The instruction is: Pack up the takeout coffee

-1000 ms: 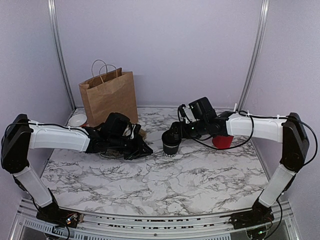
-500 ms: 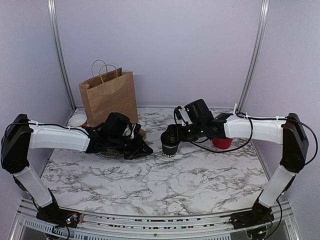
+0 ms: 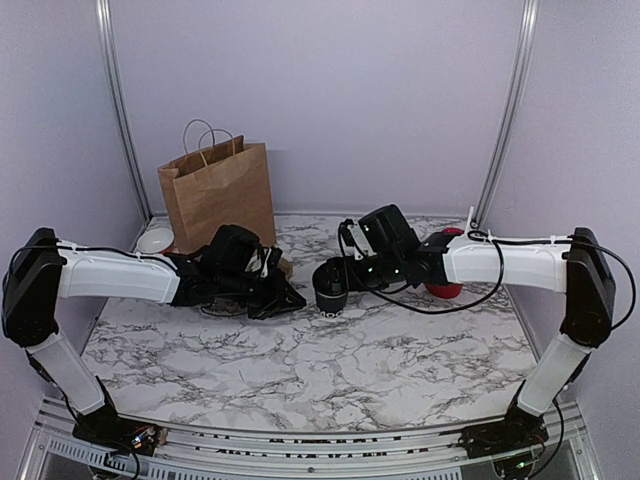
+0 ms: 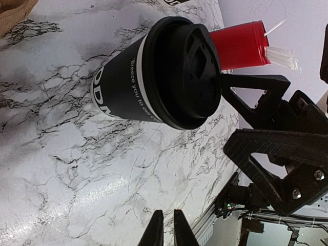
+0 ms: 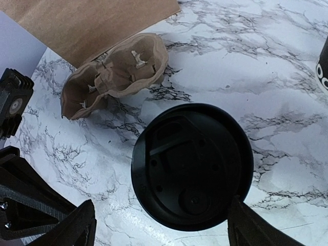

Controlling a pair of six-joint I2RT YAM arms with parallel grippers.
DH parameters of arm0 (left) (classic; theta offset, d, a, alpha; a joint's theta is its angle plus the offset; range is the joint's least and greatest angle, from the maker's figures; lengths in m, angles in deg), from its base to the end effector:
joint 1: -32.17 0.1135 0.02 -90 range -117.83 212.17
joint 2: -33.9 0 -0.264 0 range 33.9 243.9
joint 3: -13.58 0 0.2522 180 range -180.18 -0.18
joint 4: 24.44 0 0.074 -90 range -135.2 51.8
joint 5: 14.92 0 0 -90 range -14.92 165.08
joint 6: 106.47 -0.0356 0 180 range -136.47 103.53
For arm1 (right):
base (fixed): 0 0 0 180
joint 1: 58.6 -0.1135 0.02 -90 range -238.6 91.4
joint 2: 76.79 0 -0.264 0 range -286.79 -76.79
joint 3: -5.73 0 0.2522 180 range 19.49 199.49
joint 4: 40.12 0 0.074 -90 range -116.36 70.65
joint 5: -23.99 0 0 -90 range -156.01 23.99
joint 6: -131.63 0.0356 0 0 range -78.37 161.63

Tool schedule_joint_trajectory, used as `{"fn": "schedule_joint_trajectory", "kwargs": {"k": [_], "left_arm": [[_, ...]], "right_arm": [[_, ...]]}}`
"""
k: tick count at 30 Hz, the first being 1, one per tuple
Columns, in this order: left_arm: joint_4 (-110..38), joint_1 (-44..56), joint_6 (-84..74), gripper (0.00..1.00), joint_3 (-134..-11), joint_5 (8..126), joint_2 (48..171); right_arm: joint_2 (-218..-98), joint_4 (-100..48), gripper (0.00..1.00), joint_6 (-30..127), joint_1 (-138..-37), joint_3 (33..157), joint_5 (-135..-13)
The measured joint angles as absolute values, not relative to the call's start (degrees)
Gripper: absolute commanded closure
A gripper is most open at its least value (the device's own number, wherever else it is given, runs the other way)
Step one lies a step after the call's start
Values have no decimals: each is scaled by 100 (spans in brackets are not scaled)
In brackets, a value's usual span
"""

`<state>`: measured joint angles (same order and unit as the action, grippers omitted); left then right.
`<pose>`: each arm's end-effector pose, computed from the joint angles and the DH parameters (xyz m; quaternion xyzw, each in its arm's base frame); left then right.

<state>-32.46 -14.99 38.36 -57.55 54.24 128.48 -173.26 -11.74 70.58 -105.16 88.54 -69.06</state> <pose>0.2382 -0.2755 0.2203 0.0308 0.8620 -0.4729 0.1800 0.2573 0.2744 0.2429 -0.1505 0.9009 0.2680 0.3063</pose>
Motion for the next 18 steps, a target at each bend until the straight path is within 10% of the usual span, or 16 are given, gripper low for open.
{"fn": "schedule_joint_trajectory", "kwargs": {"k": [18], "left_arm": [[-3248,-1499,3836,91,-5755,5461,12848]], "right_arm": [[-17061,-873,15,6804,-10206,8870,-6965]]}}
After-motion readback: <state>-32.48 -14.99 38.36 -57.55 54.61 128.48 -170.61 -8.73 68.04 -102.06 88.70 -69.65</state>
